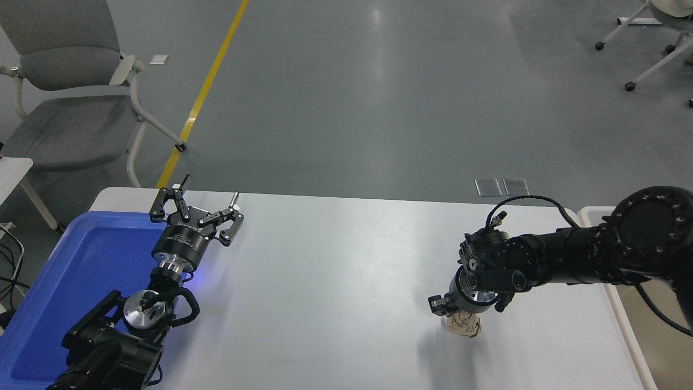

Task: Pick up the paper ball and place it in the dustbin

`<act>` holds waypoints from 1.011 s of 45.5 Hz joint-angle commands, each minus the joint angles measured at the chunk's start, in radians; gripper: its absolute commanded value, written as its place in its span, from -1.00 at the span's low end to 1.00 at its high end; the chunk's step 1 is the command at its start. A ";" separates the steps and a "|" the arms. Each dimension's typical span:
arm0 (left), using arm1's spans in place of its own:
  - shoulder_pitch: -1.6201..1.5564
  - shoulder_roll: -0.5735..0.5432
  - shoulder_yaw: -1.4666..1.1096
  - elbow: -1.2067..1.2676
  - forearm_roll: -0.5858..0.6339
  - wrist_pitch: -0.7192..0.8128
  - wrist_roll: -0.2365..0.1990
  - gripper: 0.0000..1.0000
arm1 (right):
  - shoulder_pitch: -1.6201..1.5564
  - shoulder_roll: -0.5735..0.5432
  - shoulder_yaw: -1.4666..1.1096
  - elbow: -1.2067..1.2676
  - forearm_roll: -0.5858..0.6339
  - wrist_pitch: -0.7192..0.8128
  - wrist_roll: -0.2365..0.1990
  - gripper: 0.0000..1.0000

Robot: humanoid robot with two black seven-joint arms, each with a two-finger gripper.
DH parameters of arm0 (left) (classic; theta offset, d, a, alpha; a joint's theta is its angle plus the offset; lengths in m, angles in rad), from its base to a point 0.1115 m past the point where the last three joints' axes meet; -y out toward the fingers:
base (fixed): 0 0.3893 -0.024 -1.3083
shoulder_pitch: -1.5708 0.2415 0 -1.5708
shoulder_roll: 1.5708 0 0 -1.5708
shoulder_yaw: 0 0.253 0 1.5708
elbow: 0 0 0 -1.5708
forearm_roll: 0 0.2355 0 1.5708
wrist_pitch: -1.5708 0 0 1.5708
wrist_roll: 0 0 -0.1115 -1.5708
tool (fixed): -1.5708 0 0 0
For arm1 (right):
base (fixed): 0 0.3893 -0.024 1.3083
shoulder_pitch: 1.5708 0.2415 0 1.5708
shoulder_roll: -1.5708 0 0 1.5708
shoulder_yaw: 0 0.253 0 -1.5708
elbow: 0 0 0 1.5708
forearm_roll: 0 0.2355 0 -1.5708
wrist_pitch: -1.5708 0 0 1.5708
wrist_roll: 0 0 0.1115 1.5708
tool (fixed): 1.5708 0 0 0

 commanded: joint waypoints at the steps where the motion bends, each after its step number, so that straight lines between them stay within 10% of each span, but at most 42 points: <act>1: 0.000 0.000 0.000 0.000 0.000 0.000 0.001 0.98 | 0.160 -0.100 -0.020 0.131 0.031 0.006 -0.002 -1.00; 46: 0.000 0.000 0.000 0.000 0.000 0.000 0.001 0.98 | 0.888 -0.383 -0.180 0.327 0.107 0.363 0.011 -1.00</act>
